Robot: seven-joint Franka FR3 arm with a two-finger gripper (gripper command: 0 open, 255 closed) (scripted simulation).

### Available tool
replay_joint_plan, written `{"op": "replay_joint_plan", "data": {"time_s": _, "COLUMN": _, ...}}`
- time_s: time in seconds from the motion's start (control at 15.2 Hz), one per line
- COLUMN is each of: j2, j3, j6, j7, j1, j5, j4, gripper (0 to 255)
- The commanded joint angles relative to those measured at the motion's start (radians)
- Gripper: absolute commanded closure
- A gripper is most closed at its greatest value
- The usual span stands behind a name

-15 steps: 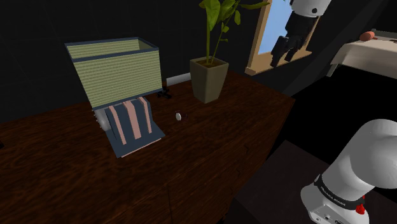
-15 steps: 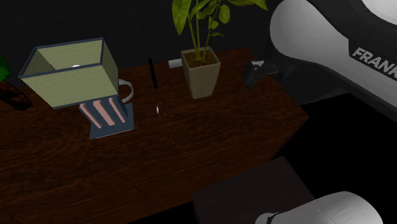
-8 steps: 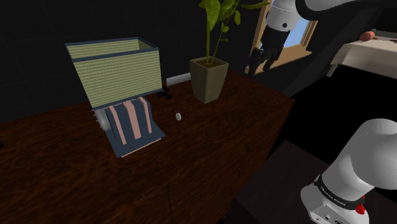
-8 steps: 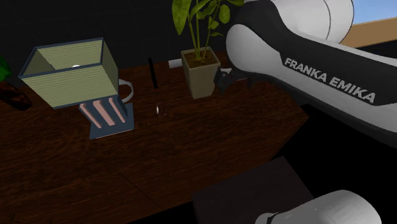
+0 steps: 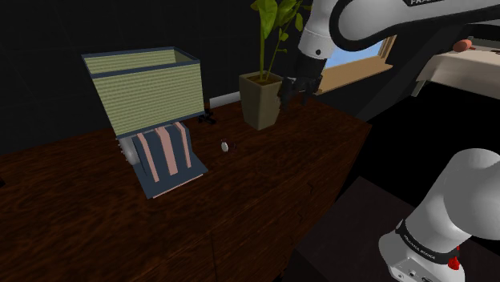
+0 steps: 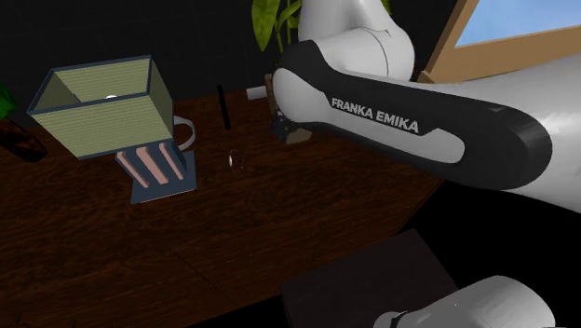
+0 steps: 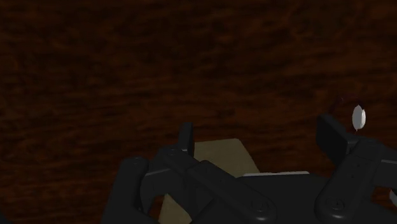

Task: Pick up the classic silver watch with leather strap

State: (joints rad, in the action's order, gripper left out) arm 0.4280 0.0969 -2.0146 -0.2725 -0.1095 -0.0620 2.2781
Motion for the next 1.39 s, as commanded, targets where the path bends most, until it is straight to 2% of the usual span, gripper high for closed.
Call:
{"op": "replay_joint_plan", "data": {"time_s": 0.0, "j2": -0.060, "j3": 0.017, "j6": -0.048, "j7": -0.019, "j1": -0.011, "j5": -0.017, "j4": -0.018, "gripper": 0}}
{"op": "replay_joint_plan", "data": {"time_s": 0.46, "j2": -0.266, "j3": 0.075, "j6": -0.176, "j7": -0.088, "j1": -0.049, "j5": -0.054, "j4": -0.122, "gripper": 0}}
{"op": "replay_joint_plan", "data": {"time_s": 0.99, "j2": -0.516, "j3": 0.127, "j6": -0.275, "j7": -0.169, "j1": -0.094, "j5": -0.055, "j4": -0.308, "gripper": 0}}
{"op": "replay_joint_plan", "data": {"time_s": 1.32, "j2": -0.541, "j3": 0.127, "j6": -0.338, "j7": -0.165, "j1": -0.096, "j5": -0.054, "j4": -0.269, "gripper": 0}}
